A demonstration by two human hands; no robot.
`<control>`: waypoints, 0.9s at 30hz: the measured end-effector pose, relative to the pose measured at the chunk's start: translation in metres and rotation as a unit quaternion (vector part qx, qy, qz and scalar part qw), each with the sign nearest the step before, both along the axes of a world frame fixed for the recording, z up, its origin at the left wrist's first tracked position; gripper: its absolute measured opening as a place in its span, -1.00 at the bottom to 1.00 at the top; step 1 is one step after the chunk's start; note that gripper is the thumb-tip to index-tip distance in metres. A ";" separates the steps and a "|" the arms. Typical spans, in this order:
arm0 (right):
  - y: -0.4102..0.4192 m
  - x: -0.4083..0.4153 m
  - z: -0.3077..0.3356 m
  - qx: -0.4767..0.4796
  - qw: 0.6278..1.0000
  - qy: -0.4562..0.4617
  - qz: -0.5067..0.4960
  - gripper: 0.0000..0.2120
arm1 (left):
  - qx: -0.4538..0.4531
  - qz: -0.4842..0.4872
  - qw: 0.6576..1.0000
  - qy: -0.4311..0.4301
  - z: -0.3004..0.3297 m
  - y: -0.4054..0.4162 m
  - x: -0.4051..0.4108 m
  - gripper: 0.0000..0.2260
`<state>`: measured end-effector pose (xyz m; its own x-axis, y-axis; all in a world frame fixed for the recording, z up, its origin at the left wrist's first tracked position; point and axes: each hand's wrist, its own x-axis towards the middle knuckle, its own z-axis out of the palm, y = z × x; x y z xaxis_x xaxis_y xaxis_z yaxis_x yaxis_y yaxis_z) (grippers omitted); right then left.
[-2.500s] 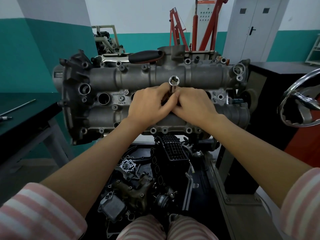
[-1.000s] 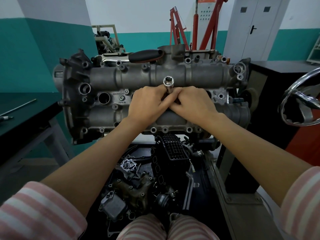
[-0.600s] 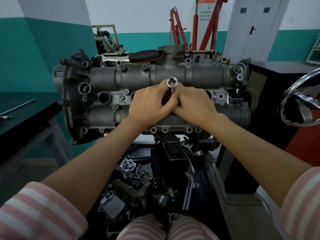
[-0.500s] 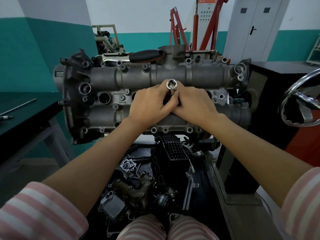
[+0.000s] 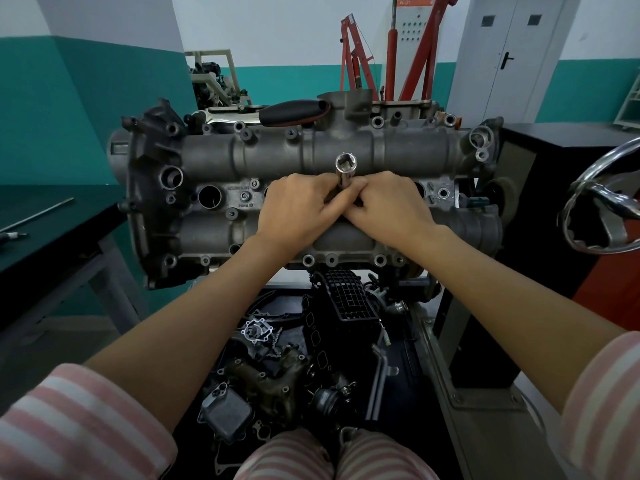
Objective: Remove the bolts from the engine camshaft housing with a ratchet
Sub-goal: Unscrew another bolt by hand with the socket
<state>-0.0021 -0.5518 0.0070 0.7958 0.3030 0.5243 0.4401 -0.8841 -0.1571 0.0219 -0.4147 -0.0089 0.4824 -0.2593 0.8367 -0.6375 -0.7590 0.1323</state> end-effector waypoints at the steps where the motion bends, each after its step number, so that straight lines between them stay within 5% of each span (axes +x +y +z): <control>1: 0.000 0.000 0.000 -0.004 1.000 -0.001 -0.001 -0.86 | 0.002 -0.001 1.000 0.000 0.000 0.000 0.000 -0.53; 7: -0.002 0.005 -0.003 -0.006 1.000 -0.013 -0.002 -0.88 | 0.005 -0.013 1.000 -0.006 -0.001 -0.002 0.000 -0.73; 21: 0.000 0.004 -0.002 0.000 1.000 0.002 -0.002 -0.87 | -0.010 -0.008 1.000 0.022 0.000 0.000 0.001 -0.51; 27: 0.000 0.003 -0.001 -0.009 1.000 0.008 -0.014 -0.87 | 0.000 -0.037 0.999 -0.018 0.000 -0.001 -0.003 -0.63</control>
